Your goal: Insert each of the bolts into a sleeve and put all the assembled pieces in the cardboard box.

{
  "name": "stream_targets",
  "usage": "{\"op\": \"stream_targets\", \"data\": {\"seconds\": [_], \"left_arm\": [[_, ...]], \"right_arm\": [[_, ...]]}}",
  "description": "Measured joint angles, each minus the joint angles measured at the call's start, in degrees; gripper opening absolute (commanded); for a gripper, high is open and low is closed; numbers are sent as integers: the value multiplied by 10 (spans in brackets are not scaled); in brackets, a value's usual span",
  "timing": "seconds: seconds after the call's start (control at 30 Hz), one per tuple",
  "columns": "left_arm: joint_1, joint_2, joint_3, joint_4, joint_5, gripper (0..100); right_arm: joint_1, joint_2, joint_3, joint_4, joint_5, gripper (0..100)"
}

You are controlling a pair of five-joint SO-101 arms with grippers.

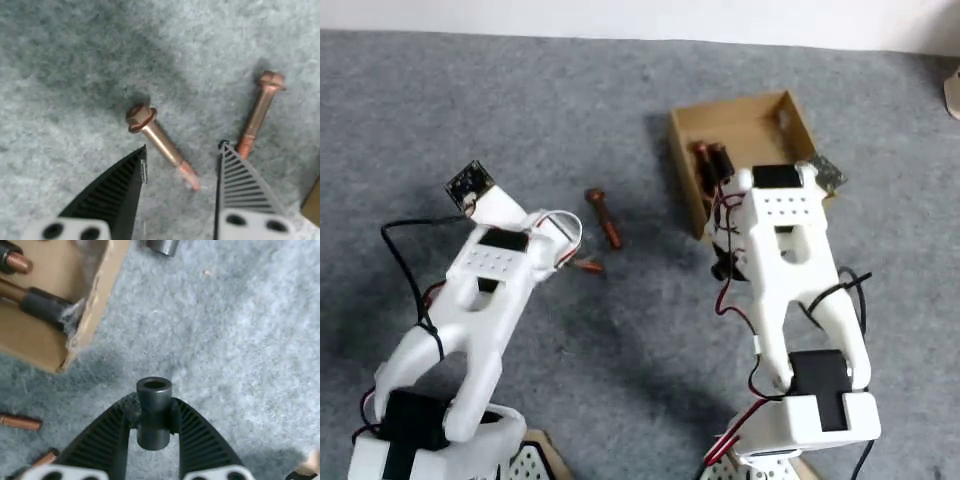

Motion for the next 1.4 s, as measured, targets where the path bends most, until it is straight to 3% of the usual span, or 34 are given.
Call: {"op": "stream_targets", "data": {"seconds": [0.2,0.83,1.0,1.23,1.4], "left_arm": [[0,43,-3,-4,15,140],[-24,124,-9,-83,18,136],[-24,124,-9,-84,18,2],[-24,124,-11,-84,17,6],[-25,100,-9,-84,-25,6]], "right_arm": [[0,0,0,0,0,4],[0,0,20,-1,0,4],[-12,-47,29,-2,2,4],[-84,-129,98,21,81,4],[-102,-155,164,-40,146,4]]}}
